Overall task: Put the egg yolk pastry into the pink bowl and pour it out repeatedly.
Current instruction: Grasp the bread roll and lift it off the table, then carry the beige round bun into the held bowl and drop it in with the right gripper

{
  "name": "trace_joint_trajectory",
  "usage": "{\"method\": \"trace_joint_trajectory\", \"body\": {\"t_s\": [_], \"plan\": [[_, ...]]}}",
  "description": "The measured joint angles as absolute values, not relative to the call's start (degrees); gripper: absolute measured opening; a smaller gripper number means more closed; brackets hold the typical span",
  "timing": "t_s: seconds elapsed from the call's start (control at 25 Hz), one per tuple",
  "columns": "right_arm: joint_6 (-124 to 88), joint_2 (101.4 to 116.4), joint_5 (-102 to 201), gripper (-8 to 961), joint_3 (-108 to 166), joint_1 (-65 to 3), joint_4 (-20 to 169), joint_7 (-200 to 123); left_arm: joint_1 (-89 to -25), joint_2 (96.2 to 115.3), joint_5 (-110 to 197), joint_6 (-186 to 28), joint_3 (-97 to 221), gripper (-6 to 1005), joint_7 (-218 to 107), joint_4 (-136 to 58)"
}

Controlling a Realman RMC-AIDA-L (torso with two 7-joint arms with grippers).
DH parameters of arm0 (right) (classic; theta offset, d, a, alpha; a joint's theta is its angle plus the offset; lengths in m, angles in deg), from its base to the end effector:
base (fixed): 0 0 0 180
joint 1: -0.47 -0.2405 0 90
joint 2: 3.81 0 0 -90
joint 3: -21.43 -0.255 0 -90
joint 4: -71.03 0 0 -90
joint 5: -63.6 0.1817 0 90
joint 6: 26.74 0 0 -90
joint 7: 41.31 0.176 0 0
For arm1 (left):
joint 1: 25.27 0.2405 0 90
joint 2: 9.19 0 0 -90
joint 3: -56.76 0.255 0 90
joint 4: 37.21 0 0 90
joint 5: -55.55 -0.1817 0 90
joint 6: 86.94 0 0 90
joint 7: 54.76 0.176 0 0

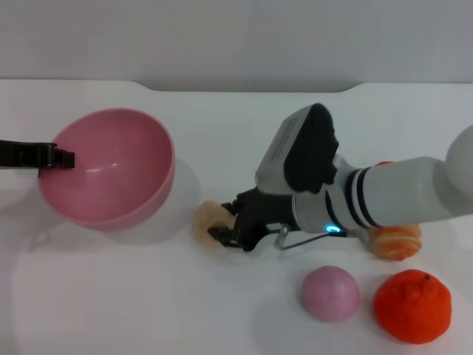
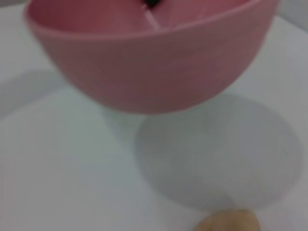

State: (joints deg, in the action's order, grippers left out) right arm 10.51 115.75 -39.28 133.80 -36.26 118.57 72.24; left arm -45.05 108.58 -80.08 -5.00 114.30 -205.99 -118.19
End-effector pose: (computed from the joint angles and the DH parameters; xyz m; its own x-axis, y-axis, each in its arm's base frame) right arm 0.1714 0.3340 -0.1579 0.9513 -0.2975 -0.0809 -0.3080 -0.9056 -0.2917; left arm -0.2652 0.3301 0.0458 0.4245 0.8228 0.3779 0.8790 -0.2745 -0.3898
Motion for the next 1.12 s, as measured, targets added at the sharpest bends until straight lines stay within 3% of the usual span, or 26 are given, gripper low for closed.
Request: {"method": "trace_joint_trajectory", "body": {"t_s": [0.24, 0.56, 0.92, 1.12], "plan": [[10.6, 115.32, -36.6, 435, 131.3, -36.0, 118.0, 72.0, -45.3, 108.58, -80.1, -5.0, 114.8, -1, -205.9, -118.0], [17.0, 114.96, -36.6, 338, 121.3, -33.8, 118.3, 70.2, -45.9, 108.49, -80.1, -6.1, 116.4, -2, -205.8, -117.2], [32.9, 114.71, -36.6, 274, 101.8, -27.4, 130.3, 62.0, -49.5, 108.52, -80.1, -8.6, 119.7, -2, -205.7, -111.6], [44.3, 114.76, -36.7, 250, 97.7, -27.7, 140.5, 60.2, -53.2, 108.79, -79.6, -13.2, 126.7, -2, -206.3, -107.1]]}}
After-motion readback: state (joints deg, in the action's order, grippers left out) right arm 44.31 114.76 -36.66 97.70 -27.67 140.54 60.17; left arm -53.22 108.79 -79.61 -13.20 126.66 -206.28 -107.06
